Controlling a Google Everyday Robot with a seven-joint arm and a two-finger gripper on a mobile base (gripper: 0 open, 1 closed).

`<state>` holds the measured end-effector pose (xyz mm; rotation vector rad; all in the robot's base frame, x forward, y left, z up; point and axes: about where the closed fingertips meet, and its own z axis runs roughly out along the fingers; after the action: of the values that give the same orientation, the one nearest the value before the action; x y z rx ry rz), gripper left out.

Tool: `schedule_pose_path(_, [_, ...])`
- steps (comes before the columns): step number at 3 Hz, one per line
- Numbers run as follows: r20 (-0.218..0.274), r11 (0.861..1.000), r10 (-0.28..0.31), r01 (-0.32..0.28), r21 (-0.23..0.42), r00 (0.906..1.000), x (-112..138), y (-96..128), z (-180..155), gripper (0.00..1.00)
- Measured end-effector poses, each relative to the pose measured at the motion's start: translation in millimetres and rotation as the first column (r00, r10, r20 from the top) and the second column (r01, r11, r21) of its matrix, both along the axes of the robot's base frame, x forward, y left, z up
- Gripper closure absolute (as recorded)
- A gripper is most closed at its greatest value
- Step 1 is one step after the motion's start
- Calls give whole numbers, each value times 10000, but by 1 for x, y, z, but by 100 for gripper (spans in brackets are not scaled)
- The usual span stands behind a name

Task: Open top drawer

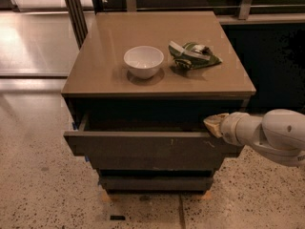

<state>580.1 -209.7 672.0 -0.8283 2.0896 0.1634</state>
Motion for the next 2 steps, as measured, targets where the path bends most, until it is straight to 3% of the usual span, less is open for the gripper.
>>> schedule_pose_path(1, [-22, 10000, -1, 1, 8, 10000, 0, 0, 3, 100])
schedule_pose_path(2, [-663, 9994, -21, 44, 342, 9978, -25, -7, -4, 100])
